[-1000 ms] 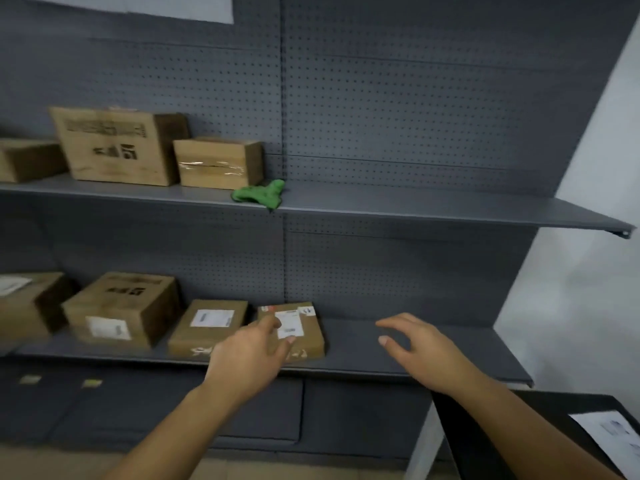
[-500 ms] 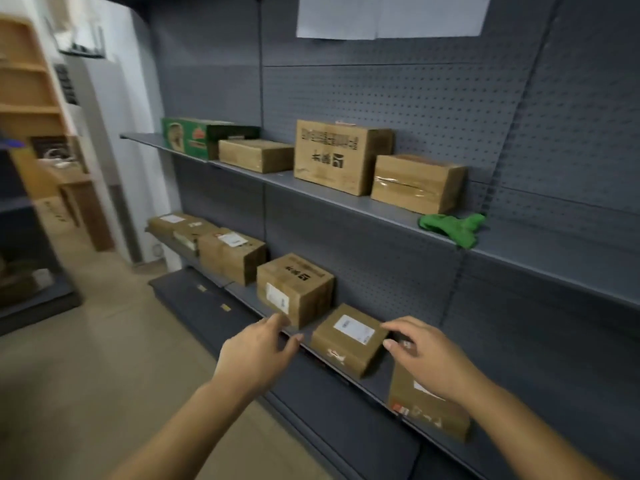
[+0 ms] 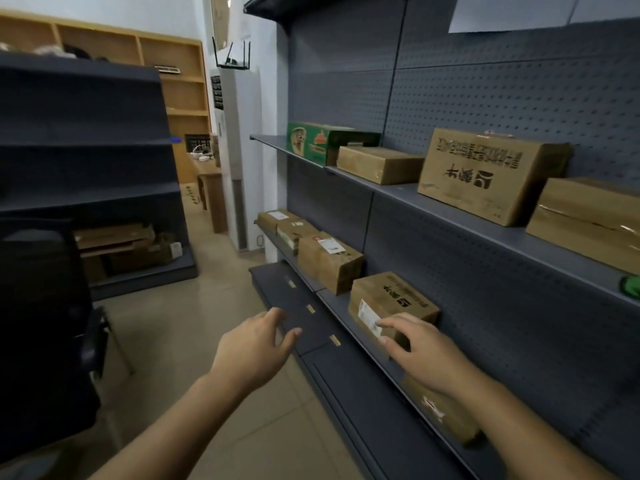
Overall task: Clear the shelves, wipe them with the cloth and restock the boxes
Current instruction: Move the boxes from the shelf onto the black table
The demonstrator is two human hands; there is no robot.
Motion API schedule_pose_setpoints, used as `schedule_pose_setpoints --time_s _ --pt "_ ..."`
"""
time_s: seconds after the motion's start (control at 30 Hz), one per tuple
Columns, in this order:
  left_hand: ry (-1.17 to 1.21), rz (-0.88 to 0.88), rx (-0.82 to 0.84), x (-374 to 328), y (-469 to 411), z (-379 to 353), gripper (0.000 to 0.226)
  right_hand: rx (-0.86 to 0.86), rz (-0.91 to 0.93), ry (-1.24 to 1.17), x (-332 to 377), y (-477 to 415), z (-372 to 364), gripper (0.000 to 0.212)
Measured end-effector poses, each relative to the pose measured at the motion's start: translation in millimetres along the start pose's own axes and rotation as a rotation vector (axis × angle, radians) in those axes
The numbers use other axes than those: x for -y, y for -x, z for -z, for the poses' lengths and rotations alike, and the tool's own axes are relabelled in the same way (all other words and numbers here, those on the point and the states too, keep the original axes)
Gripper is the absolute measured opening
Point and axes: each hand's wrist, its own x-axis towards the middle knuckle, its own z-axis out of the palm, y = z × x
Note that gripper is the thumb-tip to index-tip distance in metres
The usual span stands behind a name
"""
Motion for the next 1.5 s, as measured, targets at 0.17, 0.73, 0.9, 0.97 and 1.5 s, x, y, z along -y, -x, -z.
schedule_pose_setpoints --time_s 0.17,0.73,0.9,0.97,1.5 --pt "-0.006 0.050 -0.017 49 -51 10 0.049 0.014 0.054 -0.003 28 -77 -16 0.036" --pt "-0.005 0.091 -0.086 172 -218 28 0.050 0.022 0.086 0.001 94 -288 -50 0.037" --pt "0.000 0.149 -0.098 196 -269 21 0.054 0.057 0.146 0.017 97 -362 -58 0.039" --pt "-0.008 0.176 -0.110 203 -292 19 0.055 0.057 0.180 0.003 96 -395 -59 0.040" --pt "0.010 0.275 -0.171 257 -450 20 0.054 0.111 0.295 0.030 112 -593 -62 0.040"
